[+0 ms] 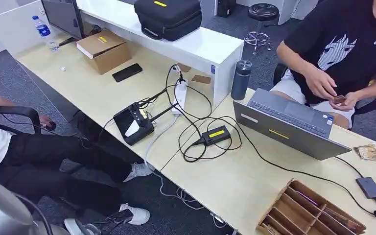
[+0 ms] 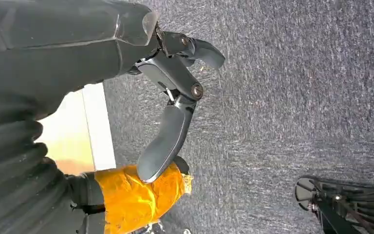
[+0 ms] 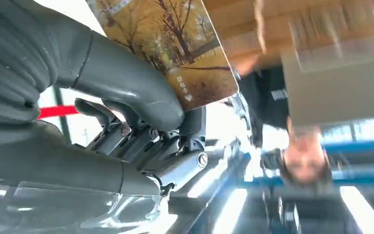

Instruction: Pass the card to the sensor for recognition and then transmit it.

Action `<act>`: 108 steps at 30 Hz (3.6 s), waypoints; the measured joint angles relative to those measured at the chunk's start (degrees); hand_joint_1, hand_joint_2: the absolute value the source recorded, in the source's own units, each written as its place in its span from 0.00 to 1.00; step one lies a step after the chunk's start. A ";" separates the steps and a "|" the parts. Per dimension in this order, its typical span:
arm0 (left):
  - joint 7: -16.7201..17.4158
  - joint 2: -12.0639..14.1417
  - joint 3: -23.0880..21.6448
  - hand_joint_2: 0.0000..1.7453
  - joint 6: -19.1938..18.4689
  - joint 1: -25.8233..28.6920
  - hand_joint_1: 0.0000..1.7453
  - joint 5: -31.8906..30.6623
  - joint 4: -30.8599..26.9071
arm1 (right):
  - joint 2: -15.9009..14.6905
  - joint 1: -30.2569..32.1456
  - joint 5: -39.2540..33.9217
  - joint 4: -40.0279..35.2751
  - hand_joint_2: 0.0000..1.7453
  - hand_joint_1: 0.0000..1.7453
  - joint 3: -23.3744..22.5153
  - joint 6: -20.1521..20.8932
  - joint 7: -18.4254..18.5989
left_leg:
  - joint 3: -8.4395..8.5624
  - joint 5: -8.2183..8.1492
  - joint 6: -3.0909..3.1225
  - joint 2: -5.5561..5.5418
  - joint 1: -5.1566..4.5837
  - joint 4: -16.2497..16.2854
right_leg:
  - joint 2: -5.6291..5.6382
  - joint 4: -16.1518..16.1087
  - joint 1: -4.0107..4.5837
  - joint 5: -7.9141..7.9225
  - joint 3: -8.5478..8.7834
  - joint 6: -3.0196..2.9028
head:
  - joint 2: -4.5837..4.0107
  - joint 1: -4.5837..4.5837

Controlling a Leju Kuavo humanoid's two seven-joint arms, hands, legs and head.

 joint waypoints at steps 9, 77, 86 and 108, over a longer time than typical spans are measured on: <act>-0.09 0.55 -0.67 1.00 -0.66 -0.25 0.00 0.00 0.00 | 0.35 -3.27 -7.43 -10.97 1.00 0.99 -0.13 3.30 -4.41 | 0.00 0.02 -0.02 0.01 0.00 0.00 | 0.00 0.01 0.00 0.01 0.01 -0.01 | 0.00 0.00; 0.20 1.92 -7.93 1.00 -1.38 -0.12 0.00 3.63 0.07 | 4.05 -7.46 -63.08 -14.00 1.00 0.00 -12.10 40.47 -19.44 | -0.14 0.09 0.05 -0.04 -0.02 0.01 | -0.07 0.01 -0.01 0.04 -0.15 -0.04 | 0.00 -0.02; 0.00 0.90 -7.04 1.00 -1.01 -0.19 0.00 3.32 0.07 | 3.24 -2.11 -69.02 -15.07 1.00 0.00 -29.12 46.10 -21.66 | -0.13 0.08 0.07 -0.03 -0.02 0.01 | -0.08 0.02 -0.01 0.05 -0.15 -0.04 | 0.00 -0.02; 0.74 0.57 -5.57 1.00 -1.09 -0.22 0.00 2.91 0.07 | 7.41 1.78 -72.23 -9.99 1.00 0.00 -45.15 47.45 -16.39 | -0.15 0.07 0.06 -0.02 -0.02 0.01 | -0.07 0.02 -0.01 0.04 -0.15 -0.03 | 0.00 0.00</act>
